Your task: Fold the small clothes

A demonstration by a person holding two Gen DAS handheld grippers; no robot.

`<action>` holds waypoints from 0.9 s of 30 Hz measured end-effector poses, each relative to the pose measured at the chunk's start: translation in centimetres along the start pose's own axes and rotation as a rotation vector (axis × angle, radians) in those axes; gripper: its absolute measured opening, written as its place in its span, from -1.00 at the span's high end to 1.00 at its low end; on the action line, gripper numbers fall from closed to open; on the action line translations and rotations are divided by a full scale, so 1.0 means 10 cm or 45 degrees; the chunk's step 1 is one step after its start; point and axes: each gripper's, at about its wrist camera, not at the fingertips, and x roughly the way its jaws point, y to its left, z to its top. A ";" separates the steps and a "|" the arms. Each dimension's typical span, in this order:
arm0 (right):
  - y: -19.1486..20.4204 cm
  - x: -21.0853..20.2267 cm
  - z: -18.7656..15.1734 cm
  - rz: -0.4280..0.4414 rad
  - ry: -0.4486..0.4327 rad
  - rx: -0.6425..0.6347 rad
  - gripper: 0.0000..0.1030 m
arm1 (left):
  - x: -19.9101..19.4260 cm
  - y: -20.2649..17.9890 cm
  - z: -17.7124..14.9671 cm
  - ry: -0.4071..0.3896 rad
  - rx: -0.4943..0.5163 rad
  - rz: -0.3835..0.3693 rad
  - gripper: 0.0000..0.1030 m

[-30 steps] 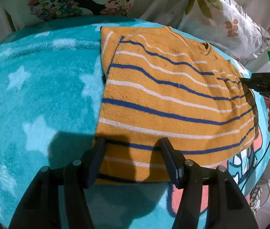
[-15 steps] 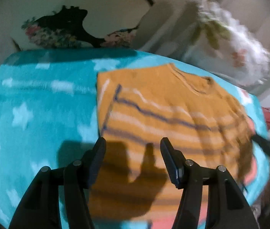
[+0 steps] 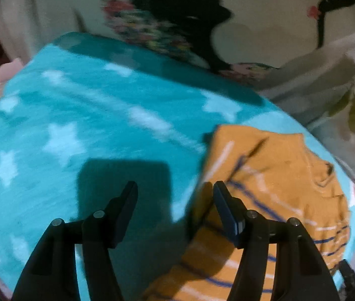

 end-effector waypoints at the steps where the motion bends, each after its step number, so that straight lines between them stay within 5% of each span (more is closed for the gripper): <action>1: -0.02 -0.01 0.00 0.010 -0.002 0.000 0.11 | -0.01 0.03 -0.03 0.005 -0.011 0.012 -0.20; 14: 0.50 0.02 -0.09 0.203 -0.001 -0.178 0.06 | -0.51 -0.30 -0.91 -0.090 0.258 0.283 -0.20; 27: 1.50 0.18 -0.47 0.183 0.054 -0.451 0.00 | -0.51 -0.30 -0.88 -0.108 0.375 0.191 -0.22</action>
